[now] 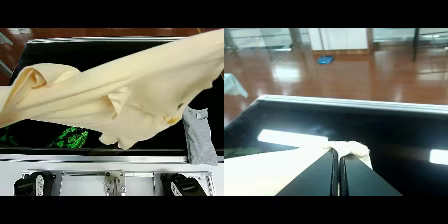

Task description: Fold the shirts.

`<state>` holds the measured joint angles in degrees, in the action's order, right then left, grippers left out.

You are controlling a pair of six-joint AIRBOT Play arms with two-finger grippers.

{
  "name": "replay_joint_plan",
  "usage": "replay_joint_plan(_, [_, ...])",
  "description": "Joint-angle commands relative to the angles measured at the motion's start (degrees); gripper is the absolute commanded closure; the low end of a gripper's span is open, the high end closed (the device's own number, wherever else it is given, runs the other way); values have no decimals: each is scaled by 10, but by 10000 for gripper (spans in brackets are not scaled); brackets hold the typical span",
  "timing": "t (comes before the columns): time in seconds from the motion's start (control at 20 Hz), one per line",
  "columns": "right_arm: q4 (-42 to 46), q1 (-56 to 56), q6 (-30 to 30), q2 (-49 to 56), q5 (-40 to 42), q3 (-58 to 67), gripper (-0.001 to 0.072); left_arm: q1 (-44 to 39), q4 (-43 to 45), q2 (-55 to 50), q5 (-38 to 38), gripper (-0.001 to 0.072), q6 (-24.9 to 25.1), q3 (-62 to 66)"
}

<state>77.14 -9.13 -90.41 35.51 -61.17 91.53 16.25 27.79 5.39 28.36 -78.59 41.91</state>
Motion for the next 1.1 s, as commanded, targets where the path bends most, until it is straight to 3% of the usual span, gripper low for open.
replay_joint_plan(0.0, [72, 0, -22, -18, -91, 1, 652, 0, 103, 0, 122, 670, -26, 7])
replay_joint_plan(0.15, [68, 0, -22, 6, -235, 1, 652, 2, 227, 0, 296, 670, -98, -21])
replay_joint_plan(0.25, [63, 0, -22, 40, -326, -2, 652, 2, 302, 0, 391, 669, -184, -54])
replay_joint_plan(0.35, [44, 0, -22, 77, -345, -27, 652, 2, 324, 0, 444, 669, -236, -91])
replay_joint_plan(0.75, [-49, 0, -21, 301, -89, -146, 651, 2, 314, 0, 452, 668, -237, -200])
replay_joint_plan(0.85, [-56, 0, -23, 359, -60, -146, 651, 2, 313, 0, 451, 661, -237, -246])
replay_joint_plan(0.95, [-84, 0, -38, 410, -59, -146, 651, 2, 278, 0, 425, 559, -237, -290])
replay_joint_plan(1.05, [-118, 0, -39, 447, -57, -146, 651, 2, 226, 0, 375, 558, -237, -324])
